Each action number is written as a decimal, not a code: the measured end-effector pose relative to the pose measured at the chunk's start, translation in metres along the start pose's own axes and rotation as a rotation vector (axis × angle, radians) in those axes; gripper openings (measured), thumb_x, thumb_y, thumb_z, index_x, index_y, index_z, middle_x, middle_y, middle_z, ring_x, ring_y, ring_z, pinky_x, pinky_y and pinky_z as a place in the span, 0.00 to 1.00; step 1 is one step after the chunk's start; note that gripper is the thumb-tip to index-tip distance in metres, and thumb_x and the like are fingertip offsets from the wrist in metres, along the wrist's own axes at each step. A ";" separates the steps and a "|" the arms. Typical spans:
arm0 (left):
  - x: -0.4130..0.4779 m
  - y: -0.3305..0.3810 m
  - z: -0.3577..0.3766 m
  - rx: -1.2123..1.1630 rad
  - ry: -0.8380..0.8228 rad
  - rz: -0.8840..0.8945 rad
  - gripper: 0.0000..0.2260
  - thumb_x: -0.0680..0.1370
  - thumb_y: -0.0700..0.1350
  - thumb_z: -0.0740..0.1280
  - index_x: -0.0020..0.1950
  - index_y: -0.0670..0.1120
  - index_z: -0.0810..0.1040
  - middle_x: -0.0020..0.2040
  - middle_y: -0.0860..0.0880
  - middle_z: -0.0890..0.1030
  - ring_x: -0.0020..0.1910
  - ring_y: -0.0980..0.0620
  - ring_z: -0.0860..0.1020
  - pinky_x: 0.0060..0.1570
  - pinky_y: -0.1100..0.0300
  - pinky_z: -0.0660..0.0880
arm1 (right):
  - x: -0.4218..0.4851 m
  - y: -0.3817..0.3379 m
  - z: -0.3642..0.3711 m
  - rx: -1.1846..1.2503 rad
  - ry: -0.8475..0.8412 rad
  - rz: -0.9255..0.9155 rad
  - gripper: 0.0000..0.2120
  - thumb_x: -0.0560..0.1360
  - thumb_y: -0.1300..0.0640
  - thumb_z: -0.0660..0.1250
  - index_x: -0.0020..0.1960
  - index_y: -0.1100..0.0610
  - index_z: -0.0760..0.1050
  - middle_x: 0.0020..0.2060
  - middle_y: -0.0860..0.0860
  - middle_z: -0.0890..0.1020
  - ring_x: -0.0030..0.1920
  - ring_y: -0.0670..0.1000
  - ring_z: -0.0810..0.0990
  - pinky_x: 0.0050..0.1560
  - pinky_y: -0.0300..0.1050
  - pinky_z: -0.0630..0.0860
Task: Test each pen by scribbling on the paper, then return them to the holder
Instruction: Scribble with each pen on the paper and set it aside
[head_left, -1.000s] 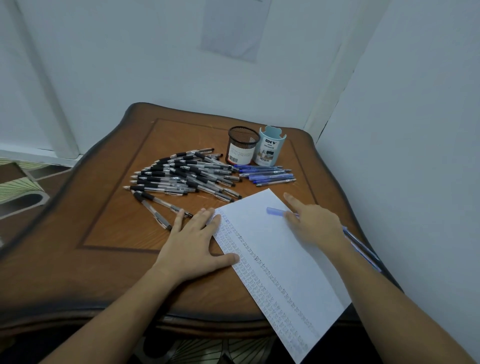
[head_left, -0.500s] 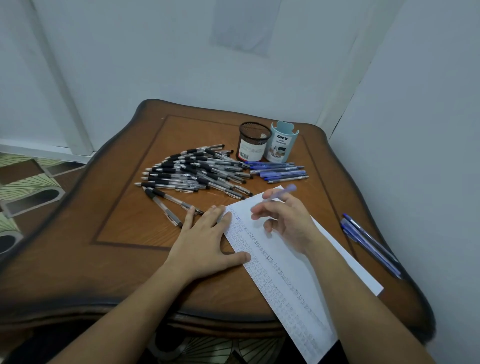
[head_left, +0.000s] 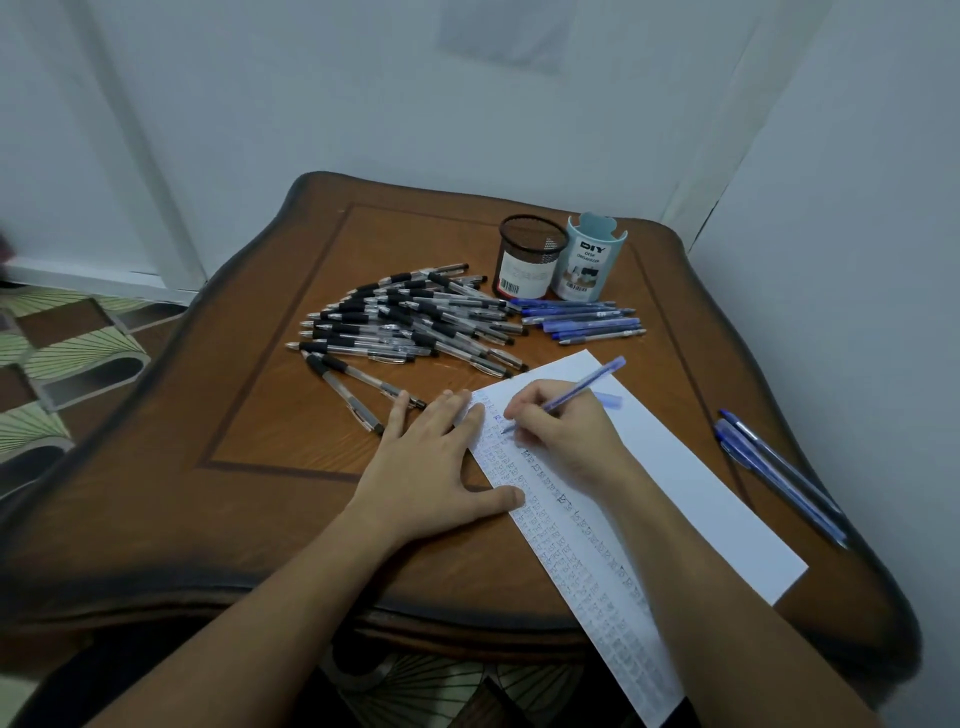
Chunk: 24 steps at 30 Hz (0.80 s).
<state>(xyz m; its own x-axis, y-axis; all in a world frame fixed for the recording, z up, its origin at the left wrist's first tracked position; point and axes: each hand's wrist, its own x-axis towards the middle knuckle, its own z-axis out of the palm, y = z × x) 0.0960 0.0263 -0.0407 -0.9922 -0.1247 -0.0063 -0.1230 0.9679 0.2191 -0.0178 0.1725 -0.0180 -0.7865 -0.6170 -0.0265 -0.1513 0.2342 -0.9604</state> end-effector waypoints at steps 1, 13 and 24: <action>0.000 0.000 0.000 0.003 0.000 0.001 0.52 0.63 0.81 0.41 0.80 0.53 0.51 0.81 0.53 0.48 0.79 0.55 0.44 0.74 0.45 0.32 | 0.000 0.000 0.000 -0.017 -0.003 -0.011 0.08 0.75 0.65 0.66 0.39 0.56 0.78 0.30 0.51 0.80 0.35 0.49 0.79 0.43 0.49 0.77; -0.001 0.001 -0.001 0.011 -0.011 -0.011 0.53 0.62 0.81 0.40 0.81 0.53 0.50 0.81 0.53 0.47 0.79 0.55 0.44 0.74 0.45 0.31 | 0.002 0.014 0.005 0.007 0.056 -0.049 0.14 0.67 0.60 0.68 0.28 0.51 0.65 0.23 0.49 0.70 0.31 0.53 0.72 0.38 0.54 0.71; -0.001 0.002 -0.001 0.017 -0.005 -0.013 0.53 0.62 0.81 0.39 0.81 0.53 0.51 0.81 0.53 0.48 0.79 0.55 0.44 0.74 0.45 0.32 | 0.003 0.017 0.005 -0.030 0.064 -0.059 0.13 0.65 0.60 0.68 0.28 0.52 0.65 0.25 0.55 0.70 0.32 0.55 0.74 0.37 0.52 0.71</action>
<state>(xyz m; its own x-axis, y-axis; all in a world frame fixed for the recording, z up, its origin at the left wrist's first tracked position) 0.0963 0.0283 -0.0389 -0.9905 -0.1366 -0.0138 -0.1366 0.9698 0.2022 -0.0200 0.1704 -0.0357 -0.8121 -0.5815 0.0489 -0.2157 0.2212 -0.9511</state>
